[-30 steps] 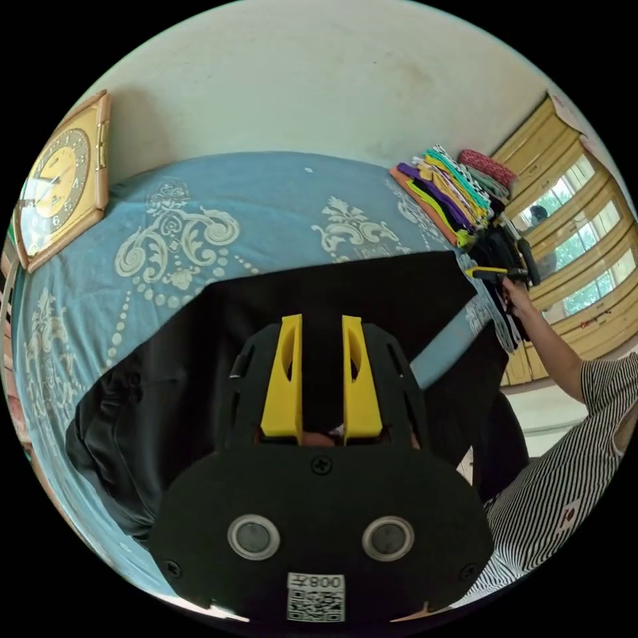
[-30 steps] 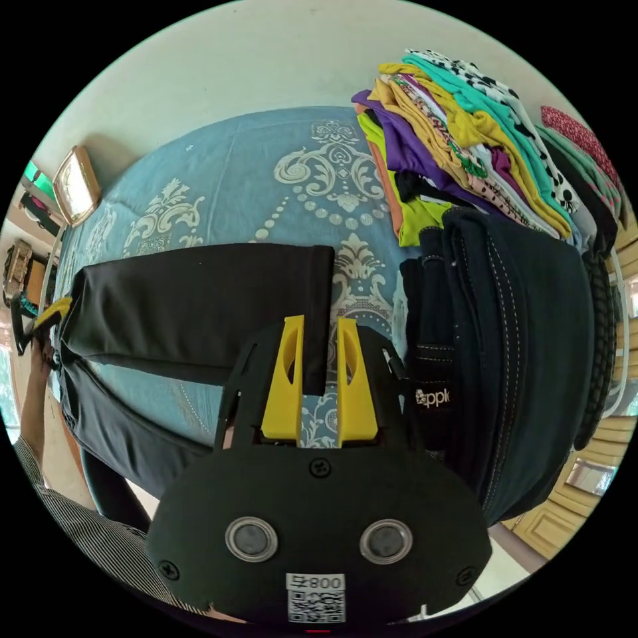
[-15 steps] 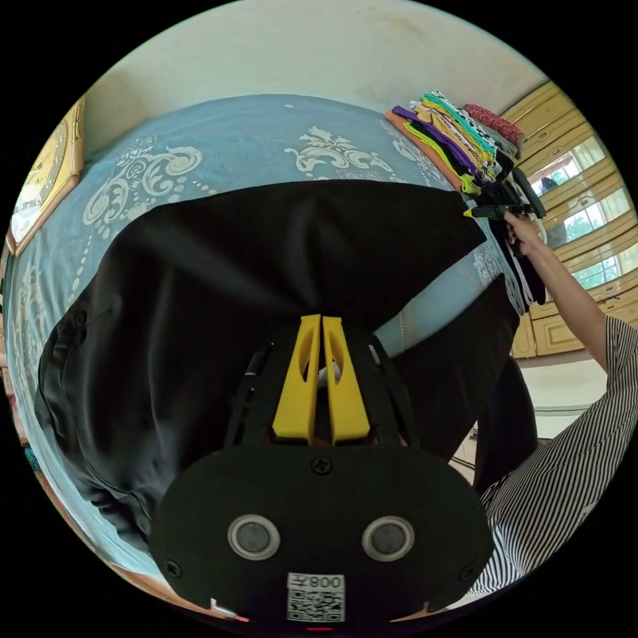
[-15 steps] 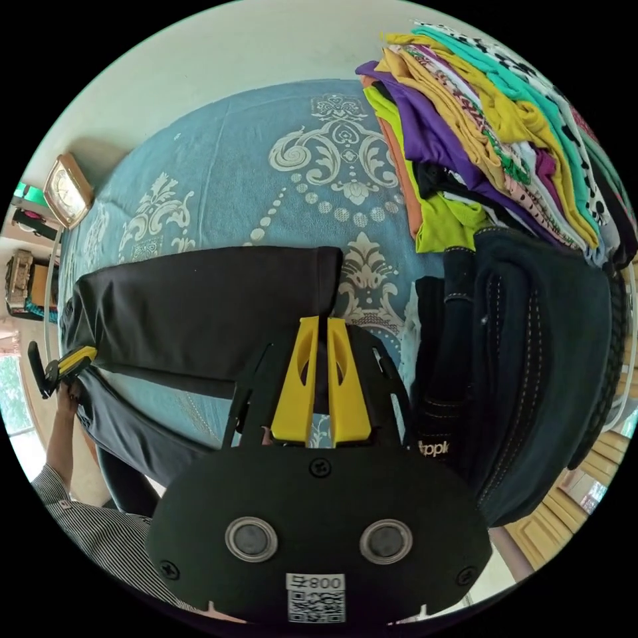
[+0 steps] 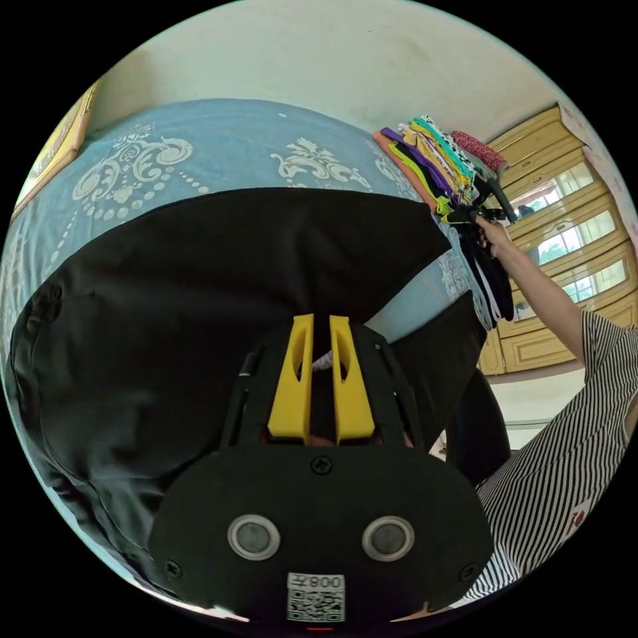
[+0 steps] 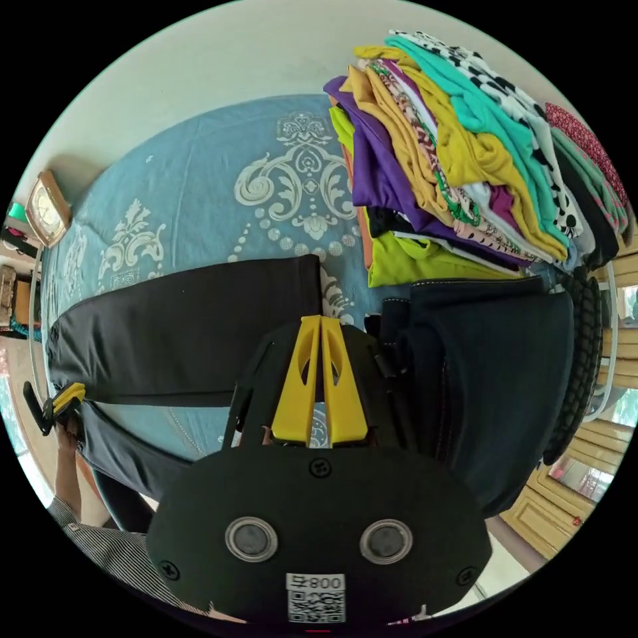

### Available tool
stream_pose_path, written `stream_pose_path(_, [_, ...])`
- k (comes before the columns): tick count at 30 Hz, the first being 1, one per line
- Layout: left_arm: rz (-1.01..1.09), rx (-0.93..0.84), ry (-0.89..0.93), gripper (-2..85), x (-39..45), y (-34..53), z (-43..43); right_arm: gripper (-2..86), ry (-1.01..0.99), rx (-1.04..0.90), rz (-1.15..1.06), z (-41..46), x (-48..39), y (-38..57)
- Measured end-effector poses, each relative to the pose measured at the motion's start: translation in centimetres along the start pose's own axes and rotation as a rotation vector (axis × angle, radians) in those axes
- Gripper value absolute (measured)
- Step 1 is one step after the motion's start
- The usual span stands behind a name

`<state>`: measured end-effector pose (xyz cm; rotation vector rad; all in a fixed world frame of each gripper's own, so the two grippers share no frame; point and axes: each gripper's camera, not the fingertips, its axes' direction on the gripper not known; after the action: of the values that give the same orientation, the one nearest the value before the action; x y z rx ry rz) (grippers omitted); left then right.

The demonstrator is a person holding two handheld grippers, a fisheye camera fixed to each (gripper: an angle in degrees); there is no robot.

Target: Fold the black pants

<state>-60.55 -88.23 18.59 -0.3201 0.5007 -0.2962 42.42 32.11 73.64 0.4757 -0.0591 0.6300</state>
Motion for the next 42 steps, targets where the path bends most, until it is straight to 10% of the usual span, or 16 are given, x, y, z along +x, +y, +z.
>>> stream_pose_path(24, [-0.340,0.153,-0.251,6.8,-6.8,30.0,-3.3,4.9,-0.473,-0.107,-0.856,-0.4,-42.6,13.9])
stream_pose_path(42, [-0.775,0.293,-0.252,6.0,-27.9,43.8,-4.9,7.5,-0.167,0.035,-0.888,-2.7,-59.8,3.8])
